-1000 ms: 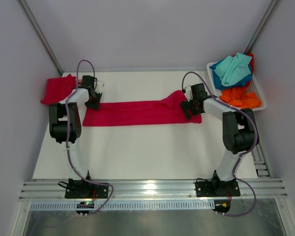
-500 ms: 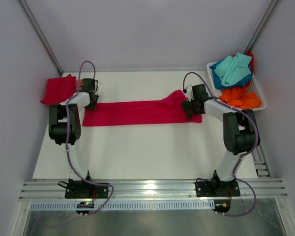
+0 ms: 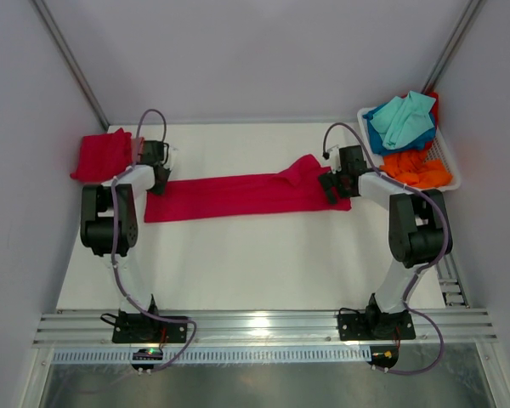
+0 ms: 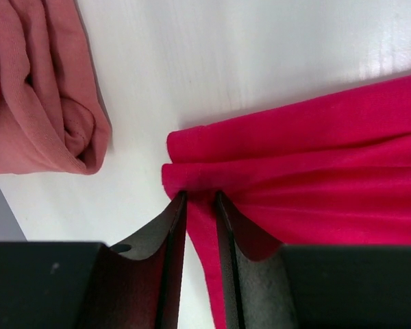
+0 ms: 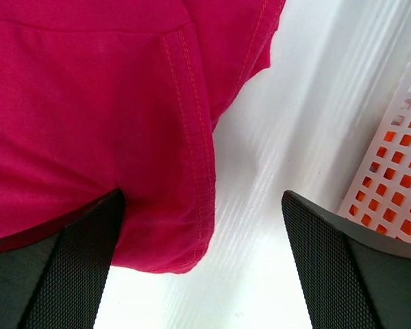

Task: Fold and stack the t-shirts
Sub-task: Rotate the tshirt 90 degrees

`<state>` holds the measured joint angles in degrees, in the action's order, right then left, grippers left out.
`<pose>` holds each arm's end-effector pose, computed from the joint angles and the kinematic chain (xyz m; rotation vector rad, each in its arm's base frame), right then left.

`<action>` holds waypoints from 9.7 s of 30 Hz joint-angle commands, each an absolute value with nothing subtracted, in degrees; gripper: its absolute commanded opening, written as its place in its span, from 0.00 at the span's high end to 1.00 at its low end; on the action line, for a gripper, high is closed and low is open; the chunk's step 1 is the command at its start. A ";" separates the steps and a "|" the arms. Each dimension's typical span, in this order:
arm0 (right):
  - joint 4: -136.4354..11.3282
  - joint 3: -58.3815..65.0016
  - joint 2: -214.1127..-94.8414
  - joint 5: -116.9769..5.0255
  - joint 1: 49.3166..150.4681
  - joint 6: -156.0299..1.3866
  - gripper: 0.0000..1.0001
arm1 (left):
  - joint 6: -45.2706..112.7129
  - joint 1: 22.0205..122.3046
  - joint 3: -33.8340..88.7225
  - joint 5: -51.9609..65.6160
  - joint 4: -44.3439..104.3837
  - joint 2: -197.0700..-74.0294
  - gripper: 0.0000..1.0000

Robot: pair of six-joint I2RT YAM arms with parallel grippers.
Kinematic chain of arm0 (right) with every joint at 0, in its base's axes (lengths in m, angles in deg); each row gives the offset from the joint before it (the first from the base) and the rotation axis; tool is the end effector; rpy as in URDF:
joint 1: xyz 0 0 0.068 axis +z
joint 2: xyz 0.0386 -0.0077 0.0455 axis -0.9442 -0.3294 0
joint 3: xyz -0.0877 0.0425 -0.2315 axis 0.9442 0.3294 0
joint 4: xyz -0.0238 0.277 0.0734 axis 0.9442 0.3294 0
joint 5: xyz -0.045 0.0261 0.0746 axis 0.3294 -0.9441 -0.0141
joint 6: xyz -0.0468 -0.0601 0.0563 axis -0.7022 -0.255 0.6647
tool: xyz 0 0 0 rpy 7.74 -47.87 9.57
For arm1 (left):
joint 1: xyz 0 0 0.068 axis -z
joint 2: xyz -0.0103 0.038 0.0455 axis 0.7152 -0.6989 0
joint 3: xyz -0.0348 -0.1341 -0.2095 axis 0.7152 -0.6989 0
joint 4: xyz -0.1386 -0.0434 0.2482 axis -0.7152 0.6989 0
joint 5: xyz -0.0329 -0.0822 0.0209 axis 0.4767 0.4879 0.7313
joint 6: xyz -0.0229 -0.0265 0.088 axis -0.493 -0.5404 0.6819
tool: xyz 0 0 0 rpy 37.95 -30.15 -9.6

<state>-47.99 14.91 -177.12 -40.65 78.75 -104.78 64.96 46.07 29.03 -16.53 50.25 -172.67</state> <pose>0.4145 0.0465 0.0903 -0.5743 2.4692 -0.2576 0.4484 0.0191 0.0813 0.3492 2.5556 0.4648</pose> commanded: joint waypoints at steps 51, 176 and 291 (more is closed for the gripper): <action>-47.06 16.46 -172.97 -48.70 76.39 -103.74 0.01 | 68.94 44.87 34.55 7.10 60.86 -172.64 0.77; -25.97 -43.05 -211.74 -35.68 80.87 -105.14 0.01 | 71.76 90.66 19.34 7.18 72.73 -163.58 0.89; -10.06 -48.59 -209.71 -75.40 89.04 -109.80 0.00 | 48.12 64.39 31.21 -3.72 63.15 -137.75 0.01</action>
